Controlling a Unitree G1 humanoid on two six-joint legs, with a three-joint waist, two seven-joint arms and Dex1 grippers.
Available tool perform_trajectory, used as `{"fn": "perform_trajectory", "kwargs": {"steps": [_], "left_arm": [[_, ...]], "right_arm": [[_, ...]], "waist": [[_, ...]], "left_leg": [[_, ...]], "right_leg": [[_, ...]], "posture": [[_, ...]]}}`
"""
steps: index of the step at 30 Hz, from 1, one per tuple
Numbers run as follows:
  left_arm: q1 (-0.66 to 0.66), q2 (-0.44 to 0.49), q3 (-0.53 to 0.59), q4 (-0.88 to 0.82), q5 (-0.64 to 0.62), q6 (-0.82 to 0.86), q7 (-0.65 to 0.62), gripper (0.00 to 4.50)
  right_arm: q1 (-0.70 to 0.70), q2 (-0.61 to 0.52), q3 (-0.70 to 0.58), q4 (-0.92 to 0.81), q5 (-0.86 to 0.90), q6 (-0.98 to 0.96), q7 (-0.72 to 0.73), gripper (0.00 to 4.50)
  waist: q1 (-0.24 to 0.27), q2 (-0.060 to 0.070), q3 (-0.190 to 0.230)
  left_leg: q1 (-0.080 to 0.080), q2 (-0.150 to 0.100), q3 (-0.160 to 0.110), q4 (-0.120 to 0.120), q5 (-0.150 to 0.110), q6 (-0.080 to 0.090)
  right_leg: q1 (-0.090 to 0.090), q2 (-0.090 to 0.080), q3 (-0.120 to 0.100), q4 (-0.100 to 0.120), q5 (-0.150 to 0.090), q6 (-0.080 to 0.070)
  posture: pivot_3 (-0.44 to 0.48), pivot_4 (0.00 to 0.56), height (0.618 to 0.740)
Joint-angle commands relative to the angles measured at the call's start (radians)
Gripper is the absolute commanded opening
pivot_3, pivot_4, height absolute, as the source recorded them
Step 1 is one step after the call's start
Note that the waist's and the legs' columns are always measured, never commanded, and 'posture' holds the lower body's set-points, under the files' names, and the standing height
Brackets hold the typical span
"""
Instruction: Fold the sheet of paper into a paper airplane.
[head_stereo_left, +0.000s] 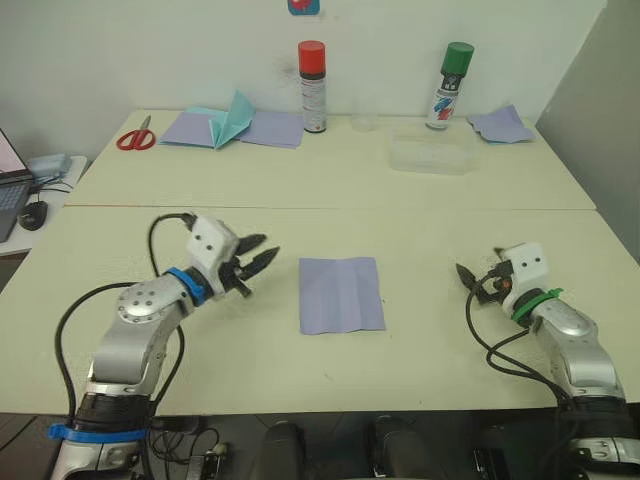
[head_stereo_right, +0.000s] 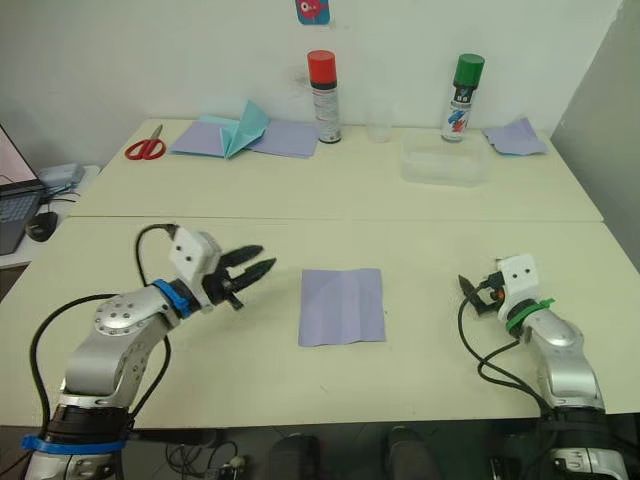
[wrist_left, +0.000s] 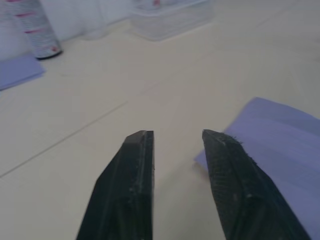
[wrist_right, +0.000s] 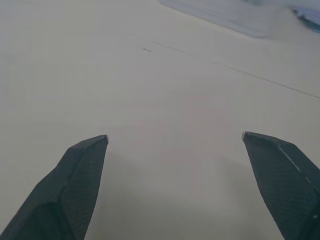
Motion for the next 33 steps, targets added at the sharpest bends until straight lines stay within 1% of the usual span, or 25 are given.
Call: {"fn": "perform_trajectory", "kwargs": {"steps": [1, 2, 7, 14, 22, 30, 33], "left_arm": [[-0.017, -0.028, -0.082, -0.003, 0.045, -0.029, -0.020, 0.30], [-0.022, -0.038, -0.097, 0.017, 0.057, -0.038, -0.023, 0.02], [-0.052, -0.078, -0.163, 0.113, 0.113, -0.047, -0.026, 0.02], [-0.091, -0.112, -0.222, 0.187, 0.173, -0.046, -0.030, 0.02], [-0.101, -0.127, -0.233, 0.195, 0.184, -0.026, -0.051, 0.02], [-0.108, -0.127, -0.238, 0.145, 0.184, 0.025, -0.078, 0.02], [-0.110, -0.122, -0.248, 0.155, 0.203, 0.025, -0.082, 0.02]], "right_arm": [[-0.038, -0.038, 0.040, -0.084, 0.046, 0.052, 0.114, 4.50], [-0.042, -0.044, 0.054, -0.095, 0.053, 0.064, 0.140, 4.50], [-0.050, -0.057, 0.121, -0.158, 0.057, 0.102, 0.226, 4.50], [-0.048, -0.065, 0.140, -0.189, 0.049, 0.114, 0.245, 4.50], [-0.040, -0.060, 0.156, -0.212, 0.039, 0.128, 0.242, 4.50], [-0.054, -0.057, 0.171, -0.193, 0.022, 0.118, 0.237, 4.50], [-0.057, -0.053, 0.179, -0.161, 0.015, 0.097, 0.241, 4.50]], "waist": [[0.000, 0.000, 0.000], [0.001, 0.000, 0.000], [0.002, 0.000, 0.000], [0.003, 0.000, 0.000], [0.002, 0.000, 0.000], [0.002, 0.000, 0.000], [0.002, 0.000, 0.000]], "left_leg": [[0.000, 0.000, 0.000, 0.000, 0.000, 0.000], [0.000, 0.000, 0.000, 0.000, 0.000, 0.000], [0.000, -0.001, -0.001, 0.000, 0.000, 0.000], [-0.001, -0.001, -0.001, 0.001, 0.000, 0.000], [-0.001, -0.001, -0.001, 0.001, 0.000, 0.000], [-0.001, -0.001, -0.001, 0.001, 0.000, 0.000], [-0.001, -0.002, -0.001, 0.001, 0.000, 0.000]], "right_leg": [[0.000, 0.000, 0.000, 0.000, 0.000, 0.000], [0.000, 0.000, 0.000, 0.000, 0.000, 0.000], [0.000, 0.001, -0.001, 0.000, 0.000, 0.000], [0.000, 0.001, -0.001, 0.000, 0.000, 0.000], [0.000, 0.002, -0.001, 0.000, 0.000, 0.000], [0.000, 0.002, -0.001, 0.000, 0.000, 0.000], [0.000, 0.002, -0.001, 0.000, 0.000, 0.000]], "posture": [[0.000, 0.150, 0.740], [0.000, 0.150, 0.740], [0.000, 0.150, 0.740], [0.000, 0.150, 0.740], [0.000, 0.150, 0.740], [0.000, 0.150, 0.740], [0.000, 0.150, 0.740]]}}
